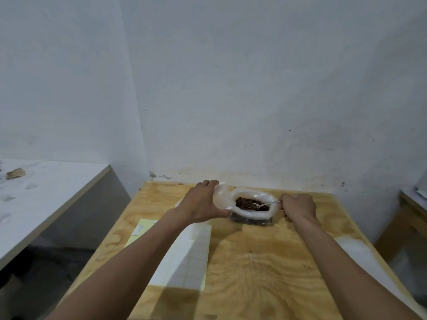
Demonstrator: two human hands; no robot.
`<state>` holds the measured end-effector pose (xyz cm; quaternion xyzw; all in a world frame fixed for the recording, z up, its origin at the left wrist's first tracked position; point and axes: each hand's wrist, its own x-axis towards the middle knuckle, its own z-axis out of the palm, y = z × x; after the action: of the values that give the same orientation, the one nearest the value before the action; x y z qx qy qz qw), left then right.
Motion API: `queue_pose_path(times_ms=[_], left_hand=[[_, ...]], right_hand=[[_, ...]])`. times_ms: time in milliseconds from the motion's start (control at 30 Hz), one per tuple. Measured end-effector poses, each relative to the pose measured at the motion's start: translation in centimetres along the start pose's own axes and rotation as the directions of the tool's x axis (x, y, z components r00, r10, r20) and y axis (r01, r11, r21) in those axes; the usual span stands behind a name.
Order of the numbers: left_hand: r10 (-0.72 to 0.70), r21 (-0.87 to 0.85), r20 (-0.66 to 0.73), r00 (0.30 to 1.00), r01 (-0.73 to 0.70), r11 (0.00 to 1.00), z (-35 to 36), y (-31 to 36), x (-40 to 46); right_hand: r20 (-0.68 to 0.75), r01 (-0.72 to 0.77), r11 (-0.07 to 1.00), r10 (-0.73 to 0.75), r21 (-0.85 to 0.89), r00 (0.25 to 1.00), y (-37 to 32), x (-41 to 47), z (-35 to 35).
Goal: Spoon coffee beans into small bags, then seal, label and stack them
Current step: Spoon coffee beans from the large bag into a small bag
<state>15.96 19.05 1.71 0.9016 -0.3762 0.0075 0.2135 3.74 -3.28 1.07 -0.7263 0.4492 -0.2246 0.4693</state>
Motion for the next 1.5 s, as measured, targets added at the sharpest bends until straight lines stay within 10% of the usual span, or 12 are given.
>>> queue_pose_path(times_ms=[500, 867, 1167, 1500], left_hand=[[-0.022, -0.217, 0.048, 0.999, 0.032, 0.976, -1.1, 1.3, 0.8], [-0.023, -0.161, 0.05, 0.998, 0.031, 0.986, -1.6, 1.2, 1.2], [-0.005, 0.021, 0.05, 0.999, 0.004, 1.0, -0.9, 1.0, 1.5], [-0.002, 0.005, 0.065, 0.998, 0.001, 1.0, -0.8, 0.6, 1.5]], right_hand=[[0.11, 0.075, 0.981, -0.096, 0.181, 0.989, -5.5, 0.5, -2.6], [0.015, 0.577, 0.769, -0.596, -0.274, 0.802, -7.7, -1.3, -1.5], [-0.009, 0.44, 0.758, -0.507, -0.481, 0.862, -1.6, 0.4, -0.6], [0.067, 0.074, 0.997, -0.072, -0.03, 0.995, -0.2, 1.5, 1.8]])
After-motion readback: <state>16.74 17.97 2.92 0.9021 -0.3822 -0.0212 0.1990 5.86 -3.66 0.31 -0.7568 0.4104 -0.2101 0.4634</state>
